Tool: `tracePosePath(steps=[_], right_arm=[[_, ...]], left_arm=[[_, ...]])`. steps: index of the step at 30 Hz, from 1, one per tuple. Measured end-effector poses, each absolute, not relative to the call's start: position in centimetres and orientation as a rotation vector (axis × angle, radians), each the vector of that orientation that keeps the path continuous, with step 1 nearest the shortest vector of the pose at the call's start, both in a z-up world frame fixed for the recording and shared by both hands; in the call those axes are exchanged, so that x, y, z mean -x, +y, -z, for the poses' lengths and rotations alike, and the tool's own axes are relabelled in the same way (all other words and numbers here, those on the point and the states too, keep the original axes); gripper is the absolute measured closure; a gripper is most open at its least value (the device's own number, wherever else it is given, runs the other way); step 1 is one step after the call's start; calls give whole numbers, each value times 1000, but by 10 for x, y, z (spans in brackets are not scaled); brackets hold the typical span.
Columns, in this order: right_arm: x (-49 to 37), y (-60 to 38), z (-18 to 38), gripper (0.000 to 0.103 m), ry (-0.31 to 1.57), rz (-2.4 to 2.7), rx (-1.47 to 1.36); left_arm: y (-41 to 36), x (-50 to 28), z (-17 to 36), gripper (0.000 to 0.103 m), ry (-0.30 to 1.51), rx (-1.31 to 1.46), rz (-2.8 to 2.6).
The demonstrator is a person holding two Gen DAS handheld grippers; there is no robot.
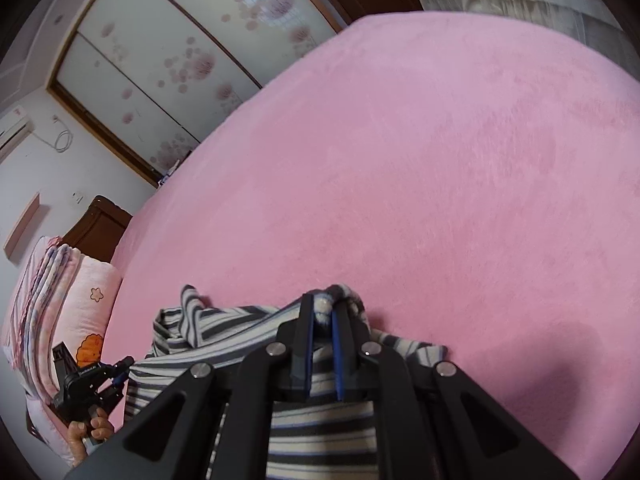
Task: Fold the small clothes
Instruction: 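Lift the hem with both grippers and fold it toward the collar, then open both grippers and smooth the folded shirt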
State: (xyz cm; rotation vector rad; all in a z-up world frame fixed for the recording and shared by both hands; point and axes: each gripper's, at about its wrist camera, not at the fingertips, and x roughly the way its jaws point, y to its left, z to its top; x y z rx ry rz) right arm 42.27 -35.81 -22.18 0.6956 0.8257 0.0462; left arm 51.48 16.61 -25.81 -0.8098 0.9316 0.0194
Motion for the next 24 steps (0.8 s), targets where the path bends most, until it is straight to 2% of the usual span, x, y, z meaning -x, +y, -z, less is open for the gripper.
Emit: tracePosePath(steps=[3,7,8,10,14,19,24], right_arm=[[-429,-362,225,91,850,-58,-737],[-436,-369,221,78,825,-64,-786],[-437,-371,219,71,812,-44,-789],[-439,-375,215,64,788,-3,-791],[-444,-375,209,63,791,60,-734],[-438,-357,191,63,820,62,-524],[-438,-354,191,63,883,-2,-463]], left_arm=[[169,-515,261,75,902,894,-10],[172,-519,252,68,827,926,-30],[173,-520,249,65,809,925,-47],[175,-522,247,60,788,921,-93],[172,-530,248,60,837,846,-152],[147,-530,225,59,873,535,-87],[115,-523,212,47,890,193,29]])
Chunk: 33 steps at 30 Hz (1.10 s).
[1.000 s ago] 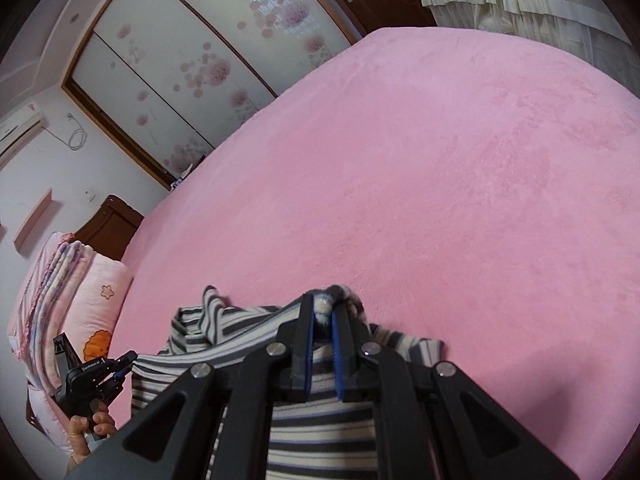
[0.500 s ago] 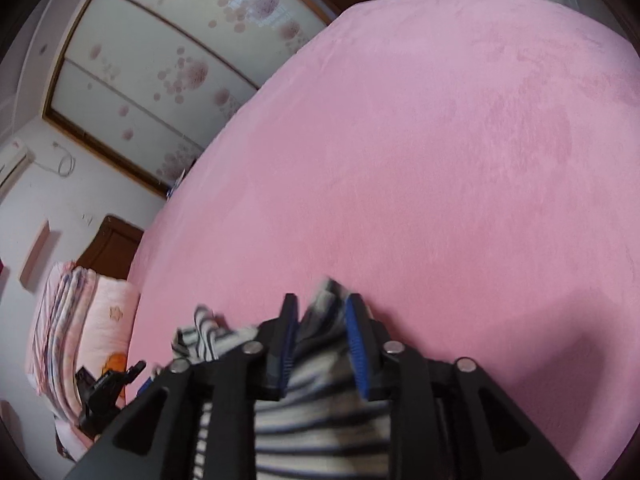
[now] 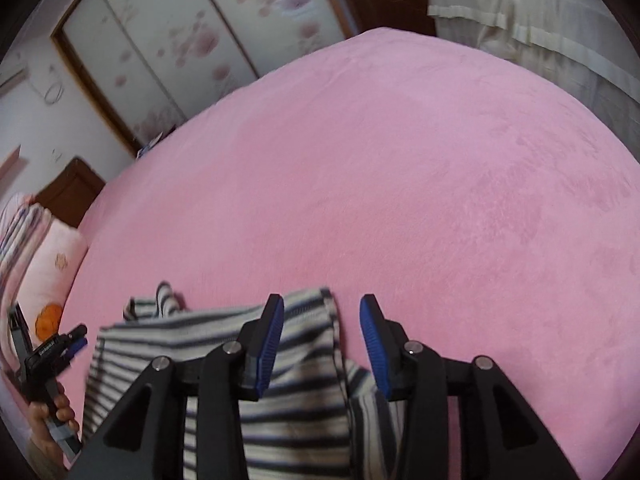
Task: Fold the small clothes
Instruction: 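Open both grippers and smooth the folded shirt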
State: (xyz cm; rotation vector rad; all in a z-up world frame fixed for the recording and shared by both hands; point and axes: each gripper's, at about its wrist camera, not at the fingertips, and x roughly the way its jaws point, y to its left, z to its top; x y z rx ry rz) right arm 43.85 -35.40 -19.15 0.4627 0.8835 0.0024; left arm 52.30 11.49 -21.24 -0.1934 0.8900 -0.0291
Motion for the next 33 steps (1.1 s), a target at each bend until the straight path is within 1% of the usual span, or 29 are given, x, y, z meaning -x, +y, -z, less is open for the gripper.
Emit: tracePosePath(steps=[2,5,9,13,14,15,16,17,18,19,23,27,28,30,32,33], right_arm=[[-443,-358,198,63,907,-29,-497],[-455,-357,208,63,939,-53,-530],[-458,-348,221,63,972,-65,-483],[-463,-339,228,63,970,-83,-452],[-463,-337,228,69,965,-83,-438],[-464,-334,228,75,964,-86,-416],[-465,-330,228,91,966,-90,-390],[-464,-327,226,95,959,-81,-363],[-462,-324,221,95,940,-68,-327],[-459,-322,217,97,917,-48,-294],[-457,-322,211,98,880,15,-260],[-464,-324,219,97,919,21,-261],[-465,-322,219,96,932,18,-258],[-462,-326,213,89,946,18,-284],[-454,-327,200,79,917,22,-305],[-449,-328,194,79,903,28,-299]], left_arm=[[117,-521,217,47,909,148,29],[132,-531,230,47,959,202,30],[146,-538,249,47,1003,288,65],[141,-550,258,47,1013,315,88],[139,-553,260,47,1012,310,90],[135,-555,260,51,1010,299,90],[135,-556,259,60,998,278,76],[130,-559,258,88,995,234,43],[134,-556,260,96,996,208,29],[129,-555,259,96,989,184,11],[113,-552,254,97,937,102,-46],[117,-551,252,97,920,102,-100],[118,-551,252,97,914,94,-115],[120,-550,248,97,900,82,-154],[120,-547,246,97,900,87,-195],[125,-539,243,96,903,118,-196]])
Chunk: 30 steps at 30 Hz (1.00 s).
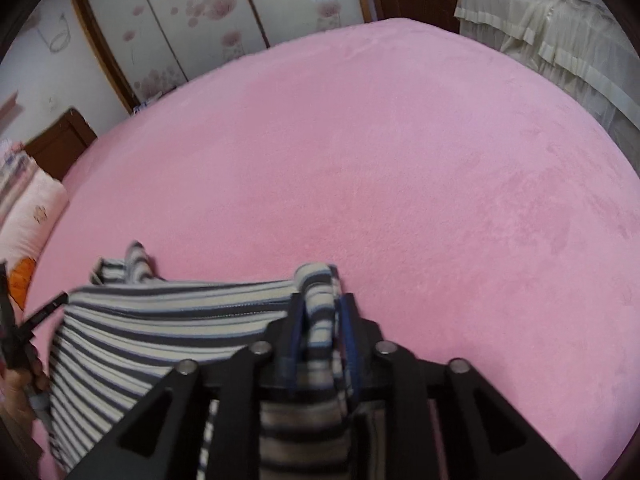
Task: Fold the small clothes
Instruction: 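Open both grippers and smooth the folded shirt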
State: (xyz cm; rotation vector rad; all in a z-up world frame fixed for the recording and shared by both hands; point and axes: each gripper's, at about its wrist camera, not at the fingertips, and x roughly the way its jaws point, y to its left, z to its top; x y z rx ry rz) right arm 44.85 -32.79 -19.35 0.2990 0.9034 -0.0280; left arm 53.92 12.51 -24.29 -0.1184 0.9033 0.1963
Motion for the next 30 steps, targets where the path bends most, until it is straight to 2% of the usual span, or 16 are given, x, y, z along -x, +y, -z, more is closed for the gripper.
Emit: tracePosePath(steps=[7,9,11,15,23,25,28,30], right_arm=[[-385,-306,144,78,843,-6,-163],[-371,-293,141,78,848,-16,-148],[-357,-275,144,78,869,-40,-156],[-333,-236,157,78,884,-87,-155],[-306,-202,203,78,920,-35,-90],[-300,-217,213,78,932,3,-87],[-289,-252,217,90,904,22,-111],[-282,-271,217,90,897,79,-103]], left_arm=[[112,-481,196,74,837,102,-132],[96,-457,187,57,860,78,-83],[81,-438,186,48,898,91,-40],[57,-394,204,48,946,122,14],[44,-345,247,47,875,47,-69],[59,-343,255,41,854,49,-77],[80,-347,260,38,857,118,-58],[87,-349,261,38,858,141,-41]])
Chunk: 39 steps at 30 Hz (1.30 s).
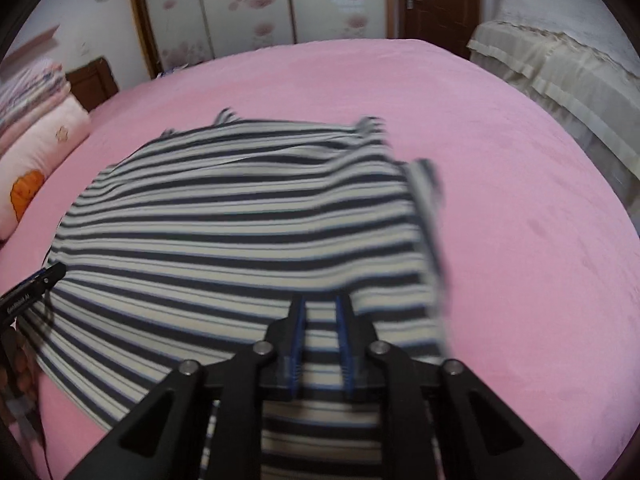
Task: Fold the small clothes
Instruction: 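Open both grippers and smooth the folded shirt, then raise both grippers and reposition over the folded striped shirt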
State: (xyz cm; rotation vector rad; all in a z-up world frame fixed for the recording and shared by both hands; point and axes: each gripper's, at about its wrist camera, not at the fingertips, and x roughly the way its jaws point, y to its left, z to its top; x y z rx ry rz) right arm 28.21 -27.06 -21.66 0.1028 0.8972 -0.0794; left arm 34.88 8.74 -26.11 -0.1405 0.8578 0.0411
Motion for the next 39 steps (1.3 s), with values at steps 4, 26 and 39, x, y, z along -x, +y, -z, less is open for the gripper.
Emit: tracePosePath(steps=[4,26,39], right_arm=[[-271,-299,219,88,909,121,-128],[-214,-228,142,77,794,-70,-200],[-189,-186,127,77,719,-111,-189]], left_arm=[[87,-351,260,38,867,129,-28],[102,-258,175,24,872,250,-85],[111,-212,200,21,853,437,-97]])
